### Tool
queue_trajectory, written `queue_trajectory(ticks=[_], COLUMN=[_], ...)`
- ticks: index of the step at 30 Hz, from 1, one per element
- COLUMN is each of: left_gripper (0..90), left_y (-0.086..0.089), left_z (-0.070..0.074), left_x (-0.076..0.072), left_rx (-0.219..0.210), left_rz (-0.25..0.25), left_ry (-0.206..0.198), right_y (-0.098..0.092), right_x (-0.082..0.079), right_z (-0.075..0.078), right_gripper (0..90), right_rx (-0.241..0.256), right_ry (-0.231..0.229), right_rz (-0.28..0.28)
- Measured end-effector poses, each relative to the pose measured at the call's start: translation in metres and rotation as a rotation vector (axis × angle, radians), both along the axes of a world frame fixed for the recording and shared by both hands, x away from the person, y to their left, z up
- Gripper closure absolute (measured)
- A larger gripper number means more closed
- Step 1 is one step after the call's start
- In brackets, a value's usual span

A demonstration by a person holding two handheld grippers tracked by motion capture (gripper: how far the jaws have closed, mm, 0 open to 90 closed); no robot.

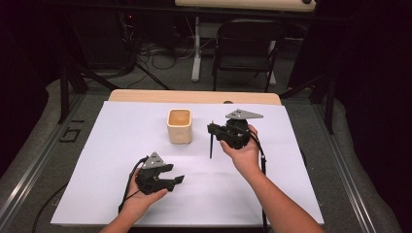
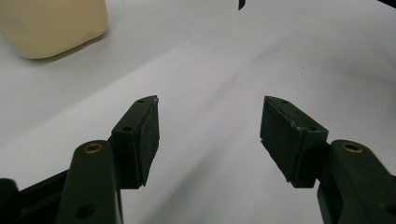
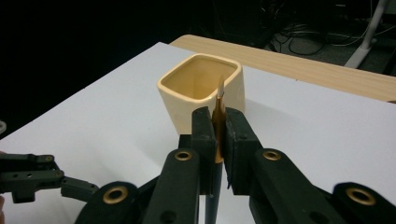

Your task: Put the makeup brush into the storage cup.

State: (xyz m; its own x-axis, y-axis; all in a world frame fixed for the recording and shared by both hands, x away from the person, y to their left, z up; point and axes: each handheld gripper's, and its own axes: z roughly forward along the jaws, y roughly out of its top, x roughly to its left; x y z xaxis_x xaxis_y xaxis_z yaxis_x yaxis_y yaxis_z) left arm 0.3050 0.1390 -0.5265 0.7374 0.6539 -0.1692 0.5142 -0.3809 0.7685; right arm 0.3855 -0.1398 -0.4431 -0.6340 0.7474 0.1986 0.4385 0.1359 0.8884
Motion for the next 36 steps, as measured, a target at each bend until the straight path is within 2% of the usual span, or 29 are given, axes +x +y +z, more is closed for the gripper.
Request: queue_trajectory(ticks=[8,18,24,28,33,36], left_gripper=[35.6,34.2,34.1,33.7,33.6,33.6], left_y=[0.011,0.019,0.022,0.024,0.024,0.024], left_z=[0.001,0.002,0.001,0.000,-0.002,-0.002], left_x=[-0.001,0.000,0.001,0.003,0.004,0.005], left_rx=[-0.005,0.004,0.002,-0.006,-0.003,0.002], left_rz=[0.022,0.034,0.054,0.060,0.058,0.056], left_ry=[-0.011,-0.033,-0.041,-0.035,-0.032,-0.033], right_y=[0.007,0.021,0.027,0.030,0.029,0.026], right_x=[0.010,0.027,0.040,0.050,0.063,0.070], right_z=[0.012,0.021,0.022,0.021,0.019,0.017], right_gripper=[84.1,84.1,84.1,84.1,84.1,84.1], right_rx=[-0.019,-0.077,-0.072,-0.068,-0.093,-0.073], right_ry=[-0.024,-0.054,-0.060,-0.047,-0.041,-0.024], right_rz=[-0.016,-0.038,-0.071,-0.104,-0.145,-0.173])
